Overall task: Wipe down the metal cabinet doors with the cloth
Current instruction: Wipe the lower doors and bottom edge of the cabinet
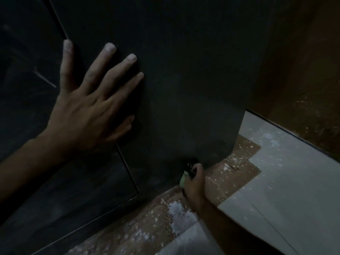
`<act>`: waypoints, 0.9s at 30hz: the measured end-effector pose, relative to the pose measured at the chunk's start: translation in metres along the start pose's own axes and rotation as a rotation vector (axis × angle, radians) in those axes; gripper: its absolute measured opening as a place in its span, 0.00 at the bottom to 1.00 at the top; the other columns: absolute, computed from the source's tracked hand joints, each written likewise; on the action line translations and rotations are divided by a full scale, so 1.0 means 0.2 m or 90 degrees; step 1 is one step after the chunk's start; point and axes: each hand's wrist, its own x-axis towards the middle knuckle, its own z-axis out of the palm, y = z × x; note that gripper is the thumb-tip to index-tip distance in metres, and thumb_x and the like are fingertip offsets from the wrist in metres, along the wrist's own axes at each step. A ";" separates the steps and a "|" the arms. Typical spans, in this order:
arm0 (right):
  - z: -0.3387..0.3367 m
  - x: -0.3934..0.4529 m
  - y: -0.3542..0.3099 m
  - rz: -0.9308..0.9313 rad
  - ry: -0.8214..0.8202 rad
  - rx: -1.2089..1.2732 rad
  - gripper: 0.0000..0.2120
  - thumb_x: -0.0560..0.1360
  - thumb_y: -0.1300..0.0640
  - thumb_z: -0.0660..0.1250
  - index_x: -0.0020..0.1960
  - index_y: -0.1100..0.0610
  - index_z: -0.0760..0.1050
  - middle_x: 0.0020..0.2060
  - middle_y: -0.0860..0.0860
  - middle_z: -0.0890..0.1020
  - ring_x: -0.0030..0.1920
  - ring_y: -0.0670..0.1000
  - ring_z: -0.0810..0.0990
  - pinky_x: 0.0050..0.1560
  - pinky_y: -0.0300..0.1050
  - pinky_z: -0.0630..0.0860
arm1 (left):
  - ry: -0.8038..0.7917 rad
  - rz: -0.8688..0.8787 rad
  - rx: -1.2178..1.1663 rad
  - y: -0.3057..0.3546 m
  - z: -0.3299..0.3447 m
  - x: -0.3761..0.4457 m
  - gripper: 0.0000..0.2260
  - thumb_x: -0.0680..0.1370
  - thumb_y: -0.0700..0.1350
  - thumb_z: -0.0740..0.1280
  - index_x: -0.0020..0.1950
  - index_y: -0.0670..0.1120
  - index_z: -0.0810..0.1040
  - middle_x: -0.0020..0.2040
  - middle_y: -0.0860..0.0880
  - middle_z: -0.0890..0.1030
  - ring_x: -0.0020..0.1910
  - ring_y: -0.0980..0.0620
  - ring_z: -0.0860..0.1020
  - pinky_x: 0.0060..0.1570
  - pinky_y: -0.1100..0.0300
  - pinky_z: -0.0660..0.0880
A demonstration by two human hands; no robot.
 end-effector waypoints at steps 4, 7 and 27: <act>-0.17 0.17 -0.07 0.029 0.139 -0.027 0.17 0.78 0.65 0.67 0.63 0.51 0.72 0.61 0.50 0.77 0.62 0.52 0.77 0.57 0.44 0.75 | 0.022 0.024 0.026 -0.01 -0.01 -0.01 0.33 0.83 0.59 0.58 0.83 0.43 0.62 0.85 0.41 0.56 0.85 0.38 0.49 0.75 0.23 0.41; 0.08 -0.11 -0.08 -0.019 0.104 -0.093 0.15 0.77 0.60 0.70 0.59 0.46 0.71 0.56 0.47 0.77 0.57 0.48 0.78 0.58 0.46 0.79 | 0.030 0.032 0.038 -0.02 -0.02 0.00 0.34 0.81 0.59 0.62 0.83 0.43 0.62 0.85 0.42 0.56 0.85 0.38 0.50 0.76 0.31 0.34; 0.38 -0.54 -0.26 -0.123 0.115 0.093 0.11 0.79 0.60 0.69 0.56 0.47 0.72 0.55 0.50 0.77 0.52 0.48 0.78 0.51 0.34 0.73 | 0.014 0.068 -0.030 -0.14 -0.09 -0.11 0.27 0.83 0.49 0.61 0.82 0.43 0.66 0.84 0.43 0.61 0.84 0.41 0.54 0.83 0.40 0.49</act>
